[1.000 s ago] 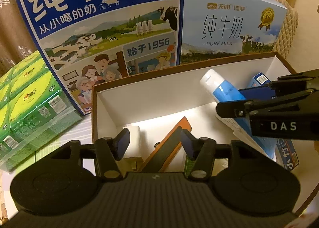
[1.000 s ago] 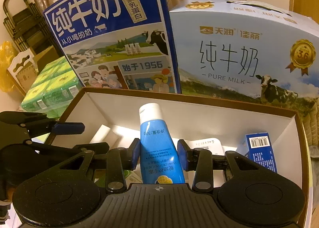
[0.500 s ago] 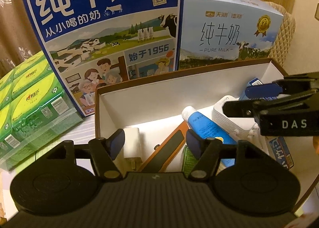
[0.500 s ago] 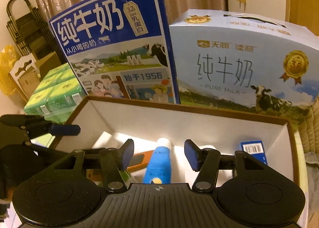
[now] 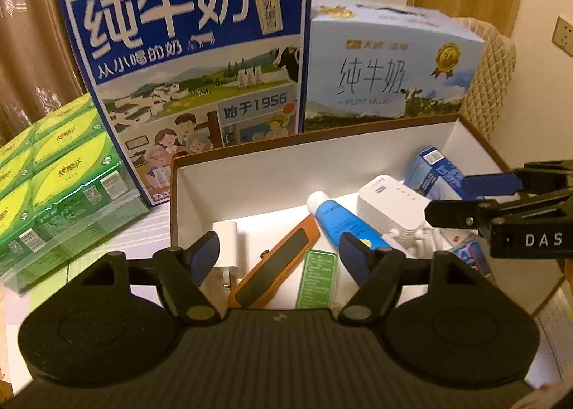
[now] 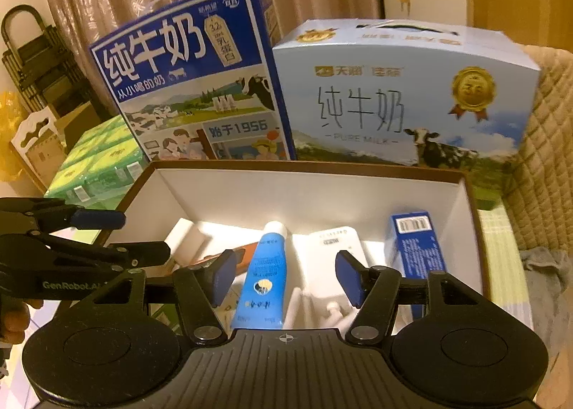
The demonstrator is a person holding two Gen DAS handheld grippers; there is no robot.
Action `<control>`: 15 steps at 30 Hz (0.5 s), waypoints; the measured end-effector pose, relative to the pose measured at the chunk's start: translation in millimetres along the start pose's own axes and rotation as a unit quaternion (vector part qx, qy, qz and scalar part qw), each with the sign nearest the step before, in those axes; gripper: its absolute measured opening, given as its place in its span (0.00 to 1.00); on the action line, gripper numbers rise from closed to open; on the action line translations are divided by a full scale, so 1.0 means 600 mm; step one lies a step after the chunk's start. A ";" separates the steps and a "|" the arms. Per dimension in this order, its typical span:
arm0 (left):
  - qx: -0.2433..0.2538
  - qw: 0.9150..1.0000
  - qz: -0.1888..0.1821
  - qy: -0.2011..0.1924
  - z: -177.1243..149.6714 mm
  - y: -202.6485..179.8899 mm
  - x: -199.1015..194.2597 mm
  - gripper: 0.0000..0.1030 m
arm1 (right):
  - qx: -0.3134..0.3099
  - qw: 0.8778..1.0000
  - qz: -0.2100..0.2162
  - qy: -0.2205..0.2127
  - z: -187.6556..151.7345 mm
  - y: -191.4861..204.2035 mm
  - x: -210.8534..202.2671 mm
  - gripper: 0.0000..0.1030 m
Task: Organize rigid objects
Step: 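Withdraw both tools up and away from the brown box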
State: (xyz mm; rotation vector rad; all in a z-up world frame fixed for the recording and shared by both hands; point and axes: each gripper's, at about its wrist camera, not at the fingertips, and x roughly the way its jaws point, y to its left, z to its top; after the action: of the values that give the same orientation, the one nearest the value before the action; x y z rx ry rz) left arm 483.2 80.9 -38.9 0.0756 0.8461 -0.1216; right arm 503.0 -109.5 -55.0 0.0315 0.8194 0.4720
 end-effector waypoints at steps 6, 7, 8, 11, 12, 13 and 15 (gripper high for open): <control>0.007 1.000 0.015 -0.016 -0.023 -0.019 -0.059 0.72 | 0.006 1.000 -0.008 -0.014 -0.024 0.007 -0.055 0.57; 0.005 1.000 0.014 -0.019 -0.031 -0.022 -0.073 0.72 | 0.006 1.000 -0.009 -0.017 -0.029 0.009 -0.065 0.57; 0.002 1.000 0.011 -0.020 -0.037 -0.024 -0.084 0.72 | 0.006 1.000 -0.010 -0.019 -0.035 0.012 -0.076 0.57; -0.009 1.000 0.007 -0.021 -0.061 -0.032 -0.121 0.71 | 0.008 1.000 -0.014 -0.026 -0.057 0.022 -0.110 0.58; -0.013 1.000 0.006 -0.022 -0.070 -0.035 -0.134 0.71 | 0.007 0.999 -0.019 -0.028 -0.066 0.027 -0.122 0.57; -0.016 1.000 0.006 -0.022 -0.079 -0.039 -0.148 0.71 | 0.006 0.999 -0.023 -0.031 -0.075 0.031 -0.134 0.58; -0.022 0.999 0.012 -0.025 -0.098 -0.050 -0.175 0.71 | 0.001 0.999 -0.030 -0.038 -0.094 0.042 -0.160 0.58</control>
State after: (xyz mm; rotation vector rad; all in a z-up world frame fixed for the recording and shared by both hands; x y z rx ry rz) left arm 366.6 66.4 0.4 0.0407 0.7977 -0.0827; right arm 396.8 -135.3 -22.0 0.0256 0.7440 0.4111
